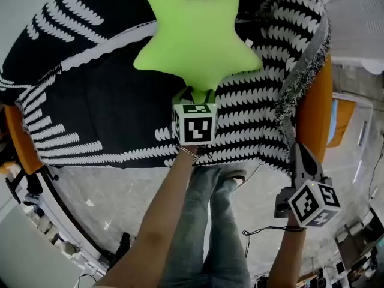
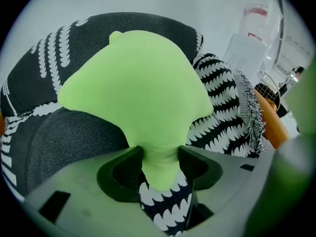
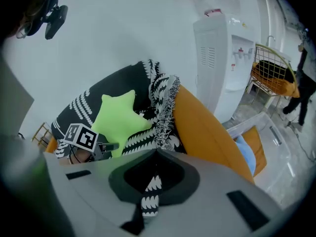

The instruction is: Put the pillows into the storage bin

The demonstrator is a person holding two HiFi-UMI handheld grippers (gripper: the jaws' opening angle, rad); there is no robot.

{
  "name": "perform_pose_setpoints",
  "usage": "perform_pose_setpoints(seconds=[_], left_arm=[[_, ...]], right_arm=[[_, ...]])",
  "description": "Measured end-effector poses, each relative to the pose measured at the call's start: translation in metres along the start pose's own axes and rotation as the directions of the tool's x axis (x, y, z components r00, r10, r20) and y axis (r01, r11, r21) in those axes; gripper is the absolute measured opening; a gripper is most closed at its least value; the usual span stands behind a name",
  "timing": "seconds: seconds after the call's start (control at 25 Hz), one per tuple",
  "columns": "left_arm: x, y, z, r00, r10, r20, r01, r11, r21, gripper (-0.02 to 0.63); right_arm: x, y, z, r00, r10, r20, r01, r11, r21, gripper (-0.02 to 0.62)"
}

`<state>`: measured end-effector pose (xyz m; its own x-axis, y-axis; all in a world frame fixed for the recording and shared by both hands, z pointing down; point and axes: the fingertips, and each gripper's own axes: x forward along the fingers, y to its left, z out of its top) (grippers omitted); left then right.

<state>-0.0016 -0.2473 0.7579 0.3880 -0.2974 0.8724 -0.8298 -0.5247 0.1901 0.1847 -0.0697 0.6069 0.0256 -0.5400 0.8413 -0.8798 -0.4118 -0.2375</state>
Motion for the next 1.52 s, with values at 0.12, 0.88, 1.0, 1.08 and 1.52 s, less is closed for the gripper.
perform_pose_setpoints(seconds=[0.12, 0.88, 1.0, 1.08, 1.52], left_arm=[[0.004, 0.001, 0.001, 1.0, 0.024, -0.007, -0.024, 1.0, 0.011, 0.229], [-0.024, -0.005, 0.01, 0.999, -0.02, 0.043, 0.019, 1.0, 0.017, 0.054], [-0.043, -0.008, 0.011, 0.998, -0.027, 0.049, 0.026, 1.0, 0.016, 0.052], [-0.061, -0.01, 0.014, 0.999, -0.027, 0.047, 0.026, 1.0, 0.011, 0.051], [-0.141, -0.027, 0.053, 0.994, -0.028, 0.11, 0.033, 0.999, -0.038, 0.038]], right_arm=[[0.005, 0.001, -0.002, 1.0, 0.012, -0.004, -0.012, 1.0, -0.002, 0.002], [-0.017, 0.002, -0.002, 1.0, -0.016, 0.011, 0.016, 1.0, 0.005, 0.002], [-0.024, 0.008, 0.002, 1.0, -0.013, 0.027, 0.013, 1.0, 0.014, 0.002], [-0.031, 0.012, 0.008, 0.999, -0.007, 0.039, 0.006, 1.0, 0.015, 0.002], [-0.09, 0.013, 0.055, 0.99, 0.0, 0.138, -0.004, 1.0, 0.025, 0.002]])
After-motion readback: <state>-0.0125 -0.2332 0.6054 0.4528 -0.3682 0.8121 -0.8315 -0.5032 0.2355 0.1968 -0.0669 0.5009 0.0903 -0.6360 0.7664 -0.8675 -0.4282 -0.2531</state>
